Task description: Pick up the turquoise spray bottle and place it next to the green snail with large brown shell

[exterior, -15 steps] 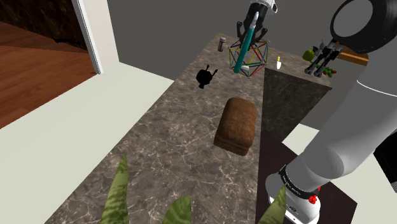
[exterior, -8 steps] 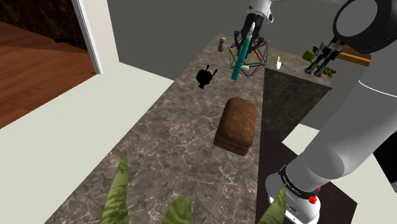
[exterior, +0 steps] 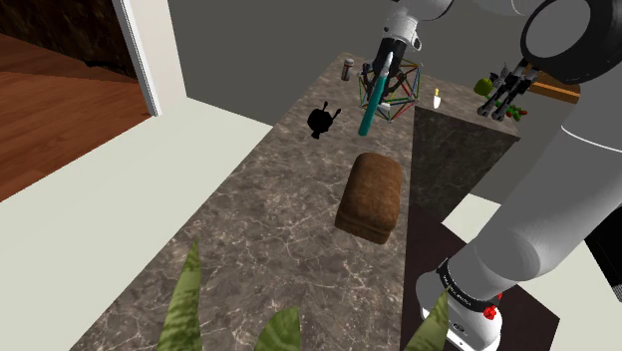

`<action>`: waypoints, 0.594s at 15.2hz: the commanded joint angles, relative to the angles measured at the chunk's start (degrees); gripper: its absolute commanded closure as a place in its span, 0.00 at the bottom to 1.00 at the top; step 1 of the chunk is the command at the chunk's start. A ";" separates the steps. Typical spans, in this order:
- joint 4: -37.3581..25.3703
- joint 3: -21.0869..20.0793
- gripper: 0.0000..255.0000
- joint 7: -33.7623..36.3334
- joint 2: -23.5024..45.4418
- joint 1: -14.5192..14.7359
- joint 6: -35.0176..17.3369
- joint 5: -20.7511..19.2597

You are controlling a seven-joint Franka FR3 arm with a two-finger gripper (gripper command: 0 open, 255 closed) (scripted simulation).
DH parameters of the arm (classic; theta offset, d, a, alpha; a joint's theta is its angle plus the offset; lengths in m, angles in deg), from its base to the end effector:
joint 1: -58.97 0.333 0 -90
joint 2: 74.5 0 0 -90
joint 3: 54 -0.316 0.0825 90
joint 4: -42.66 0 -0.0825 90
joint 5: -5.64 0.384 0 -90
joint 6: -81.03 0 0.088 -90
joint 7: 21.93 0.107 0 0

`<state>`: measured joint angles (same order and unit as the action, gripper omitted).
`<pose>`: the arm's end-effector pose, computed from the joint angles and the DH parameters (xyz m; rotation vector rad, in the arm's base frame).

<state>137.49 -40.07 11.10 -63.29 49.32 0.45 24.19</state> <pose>0.5399 -0.1840 0.4729 -2.4715 1.3700 0.6589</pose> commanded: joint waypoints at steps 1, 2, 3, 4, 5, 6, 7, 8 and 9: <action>1.08 -0.03 1.00 -0.37 0.26 0.05 -1.33 0.03; 1.71 -0.04 1.00 -0.56 0.36 0.08 -2.03 0.03; 2.33 -0.05 1.00 -0.76 0.47 0.11 -2.72 0.05; 2.93 -0.07 1.00 -0.96 0.60 0.14 -3.41 0.06; 3.51 -0.08 1.00 -1.15 0.73 0.16 -4.10 0.09; 4.08 -0.10 1.00 -1.35 0.88 0.19 -4.78 0.12; 4.63 -0.11 1.00 -1.55 1.04 0.21 -5.46 0.15; 5.17 -0.13 1.00 -1.75 1.21 0.23 -6.14 0.19; 5.70 -0.14 1.00 -1.95 1.39 0.25 -6.81 0.23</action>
<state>142.71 -40.22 9.33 -61.98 49.56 -5.81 24.40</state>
